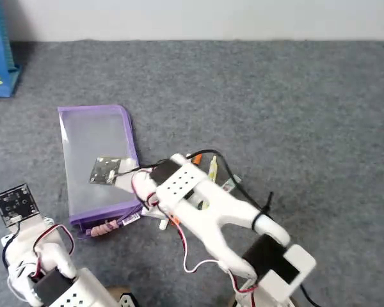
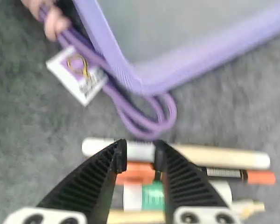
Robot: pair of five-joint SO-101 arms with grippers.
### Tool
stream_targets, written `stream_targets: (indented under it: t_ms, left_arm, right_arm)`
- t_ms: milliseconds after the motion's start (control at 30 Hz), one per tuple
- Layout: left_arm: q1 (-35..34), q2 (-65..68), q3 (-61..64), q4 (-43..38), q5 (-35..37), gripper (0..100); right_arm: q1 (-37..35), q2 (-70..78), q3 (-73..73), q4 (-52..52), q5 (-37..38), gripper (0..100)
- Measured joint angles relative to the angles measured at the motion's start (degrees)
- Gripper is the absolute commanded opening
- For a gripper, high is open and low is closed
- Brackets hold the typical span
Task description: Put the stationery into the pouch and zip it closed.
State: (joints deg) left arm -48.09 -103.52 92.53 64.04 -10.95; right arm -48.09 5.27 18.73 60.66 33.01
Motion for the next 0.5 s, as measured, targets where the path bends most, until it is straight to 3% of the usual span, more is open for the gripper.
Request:
stream_targets:
  t_ms: [500]
  left_arm:
    - [-0.09,0.00,0.88,-0.53,-0.18,2]
  right_arm:
    - [-4.22,9.93,-0.18,-5.89,0.26,14.2]
